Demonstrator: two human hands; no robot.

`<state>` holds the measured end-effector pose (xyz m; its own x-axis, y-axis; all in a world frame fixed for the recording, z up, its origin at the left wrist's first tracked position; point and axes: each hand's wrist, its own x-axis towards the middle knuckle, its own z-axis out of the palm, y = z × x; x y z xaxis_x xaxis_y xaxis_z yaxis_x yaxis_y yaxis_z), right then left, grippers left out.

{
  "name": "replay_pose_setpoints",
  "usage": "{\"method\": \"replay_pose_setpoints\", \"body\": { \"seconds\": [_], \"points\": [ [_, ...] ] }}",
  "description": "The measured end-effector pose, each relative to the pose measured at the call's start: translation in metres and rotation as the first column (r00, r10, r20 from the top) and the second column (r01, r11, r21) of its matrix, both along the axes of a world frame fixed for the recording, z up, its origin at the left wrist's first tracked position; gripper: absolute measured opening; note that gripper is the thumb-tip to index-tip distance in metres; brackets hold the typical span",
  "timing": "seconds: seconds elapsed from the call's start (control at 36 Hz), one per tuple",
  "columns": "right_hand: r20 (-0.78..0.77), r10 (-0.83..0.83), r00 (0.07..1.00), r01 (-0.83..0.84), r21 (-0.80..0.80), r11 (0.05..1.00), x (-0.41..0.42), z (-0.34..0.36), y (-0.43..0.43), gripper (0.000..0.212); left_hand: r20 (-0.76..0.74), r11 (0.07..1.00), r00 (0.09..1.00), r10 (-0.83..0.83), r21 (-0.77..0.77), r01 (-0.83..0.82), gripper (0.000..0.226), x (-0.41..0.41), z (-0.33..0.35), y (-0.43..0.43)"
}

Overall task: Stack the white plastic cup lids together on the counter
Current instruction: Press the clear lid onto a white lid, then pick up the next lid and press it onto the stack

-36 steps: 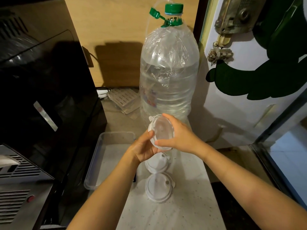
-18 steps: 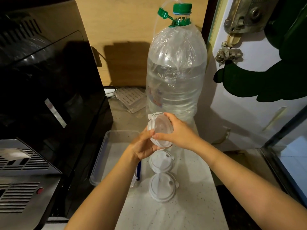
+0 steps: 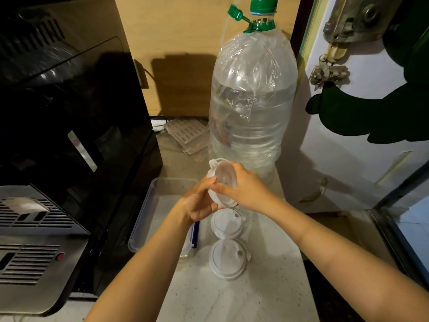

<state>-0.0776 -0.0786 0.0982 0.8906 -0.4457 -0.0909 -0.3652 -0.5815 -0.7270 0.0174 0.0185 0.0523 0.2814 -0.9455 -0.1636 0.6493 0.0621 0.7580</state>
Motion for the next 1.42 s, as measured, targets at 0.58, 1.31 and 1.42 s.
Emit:
{"method": "replay_pose_setpoints", "body": {
  "seconds": [0.58, 1.31, 1.42],
  "points": [
    [-0.205, -0.055, 0.977, 0.120, 0.315, 0.942, 0.022, -0.074, -0.014, 0.098, 0.037, 0.975, 0.982, 0.184, 0.117, -0.187, 0.096, 0.018, -0.015, 0.038],
    [-0.492, -0.048, 0.869, -0.028, -0.146, 0.989, 0.077, -0.114, -0.022, 0.111, -0.066, 0.937, 0.937, 0.344, 0.087, -0.338, 0.095, 0.038, -0.011, 0.068],
    [-0.491, -0.062, 0.869, -0.029, -0.176, 0.984, 0.078, -0.113, -0.022, 0.107, -0.066, 0.935, 0.935, 0.349, 0.091, -0.343, 0.097, 0.038, -0.010, 0.070]
  ]
}}
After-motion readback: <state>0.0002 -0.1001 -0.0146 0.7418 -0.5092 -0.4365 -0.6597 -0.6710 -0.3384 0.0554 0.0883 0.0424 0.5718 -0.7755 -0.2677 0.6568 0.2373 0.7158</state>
